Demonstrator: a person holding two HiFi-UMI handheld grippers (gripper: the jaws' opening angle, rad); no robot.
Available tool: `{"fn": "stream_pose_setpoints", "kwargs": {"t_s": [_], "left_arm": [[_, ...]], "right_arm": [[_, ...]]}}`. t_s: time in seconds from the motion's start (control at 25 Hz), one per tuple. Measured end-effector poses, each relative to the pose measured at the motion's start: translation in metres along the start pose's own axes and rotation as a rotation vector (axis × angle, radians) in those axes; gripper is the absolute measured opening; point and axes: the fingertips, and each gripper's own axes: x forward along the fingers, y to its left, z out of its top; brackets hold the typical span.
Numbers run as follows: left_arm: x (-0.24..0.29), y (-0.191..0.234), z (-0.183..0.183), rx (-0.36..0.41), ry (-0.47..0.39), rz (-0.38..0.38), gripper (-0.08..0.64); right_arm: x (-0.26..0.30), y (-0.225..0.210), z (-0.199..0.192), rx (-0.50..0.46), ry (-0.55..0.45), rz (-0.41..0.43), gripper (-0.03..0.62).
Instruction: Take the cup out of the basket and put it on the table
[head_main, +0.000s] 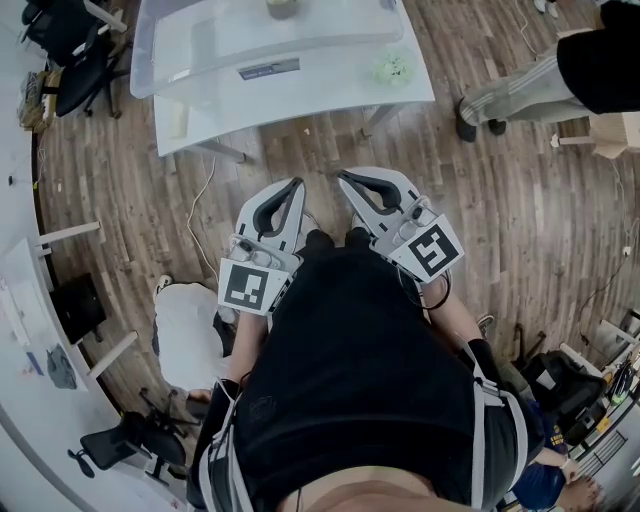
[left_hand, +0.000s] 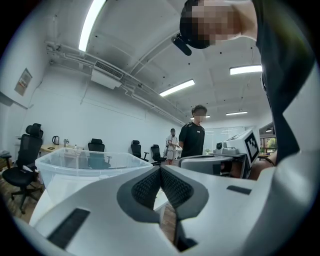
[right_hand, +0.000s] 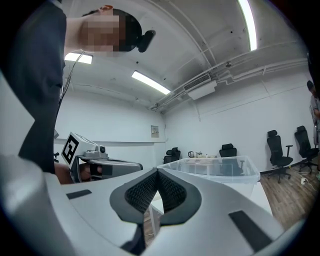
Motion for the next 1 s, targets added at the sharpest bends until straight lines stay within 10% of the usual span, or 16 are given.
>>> {"fn": "stream_pose_setpoints", "kwargs": {"t_s": [1.0], "left_arm": [[0.002, 0.064, -0.007, -0.014, 0.032, -0.02, 0.018]], "right_arm": [[0.069, -0.015, -0.003, -0.008, 0.025, -0.031, 0.017]]}}
